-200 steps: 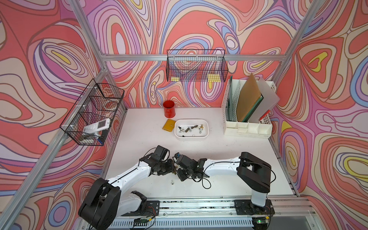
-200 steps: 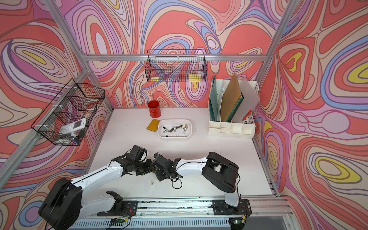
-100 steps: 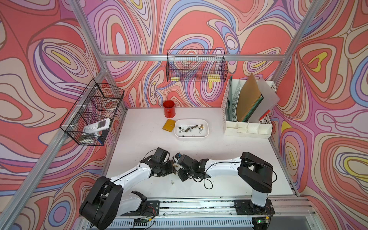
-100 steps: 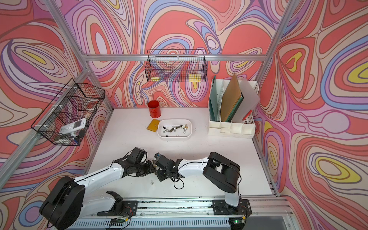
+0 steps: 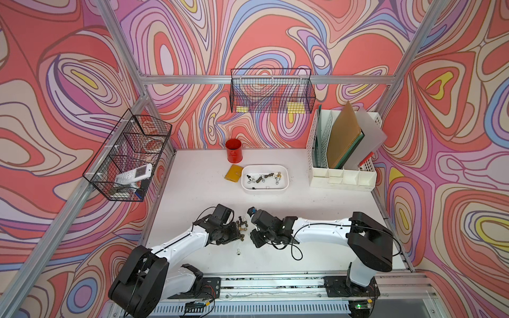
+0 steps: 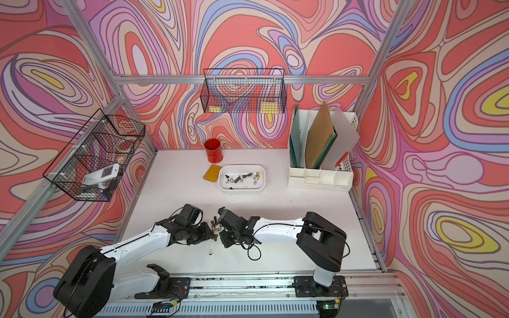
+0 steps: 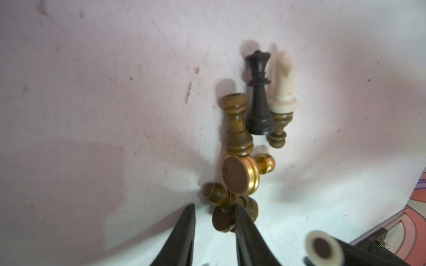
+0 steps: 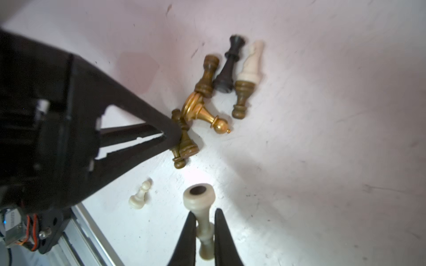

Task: Put the chess pieces into the storage box
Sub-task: Pick up the chess piece at the center of the board, then place the chess piece in the storage box.

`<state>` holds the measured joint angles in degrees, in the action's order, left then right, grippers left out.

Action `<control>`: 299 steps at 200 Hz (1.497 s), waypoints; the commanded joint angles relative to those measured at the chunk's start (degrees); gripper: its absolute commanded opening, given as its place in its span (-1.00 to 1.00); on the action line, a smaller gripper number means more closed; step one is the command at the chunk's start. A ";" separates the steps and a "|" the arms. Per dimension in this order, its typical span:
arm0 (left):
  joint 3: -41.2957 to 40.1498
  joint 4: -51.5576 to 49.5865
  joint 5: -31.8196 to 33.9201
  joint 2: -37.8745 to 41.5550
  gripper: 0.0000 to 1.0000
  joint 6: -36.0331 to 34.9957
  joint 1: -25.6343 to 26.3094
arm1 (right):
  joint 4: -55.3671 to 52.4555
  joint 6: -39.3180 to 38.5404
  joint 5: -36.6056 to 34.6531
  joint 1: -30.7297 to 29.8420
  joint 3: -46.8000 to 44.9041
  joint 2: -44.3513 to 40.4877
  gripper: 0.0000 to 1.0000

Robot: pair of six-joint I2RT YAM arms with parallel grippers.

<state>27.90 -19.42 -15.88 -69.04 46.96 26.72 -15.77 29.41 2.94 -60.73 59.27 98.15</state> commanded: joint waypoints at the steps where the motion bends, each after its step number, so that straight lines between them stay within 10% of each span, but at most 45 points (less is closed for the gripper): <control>1: 3.83 -3.17 1.08 2.85 -0.31 -0.82 0.26 | -5.48 -1.50 -0.92 5.07 4.33 -3.12 -1.00; 69: 9.04 -7.12 4.58 7.51 -0.30 -3.92 0.30 | -12.44 -9.90 0.16 21.72 25.12 8.79 -0.96; 163: 9.21 -8.10 7.01 6.67 -0.29 -6.30 0.30 | -20.80 -15.95 0.71 29.12 61.10 38.13 -0.92; 299: 10.33 -7.25 6.20 4.04 -0.27 -6.70 0.27 | -20.36 -16.10 5.73 30.45 65.41 37.56 -0.50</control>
<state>36.80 -25.96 -9.89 -64.73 41.34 26.72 -36.49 13.41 6.94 -30.50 123.11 138.89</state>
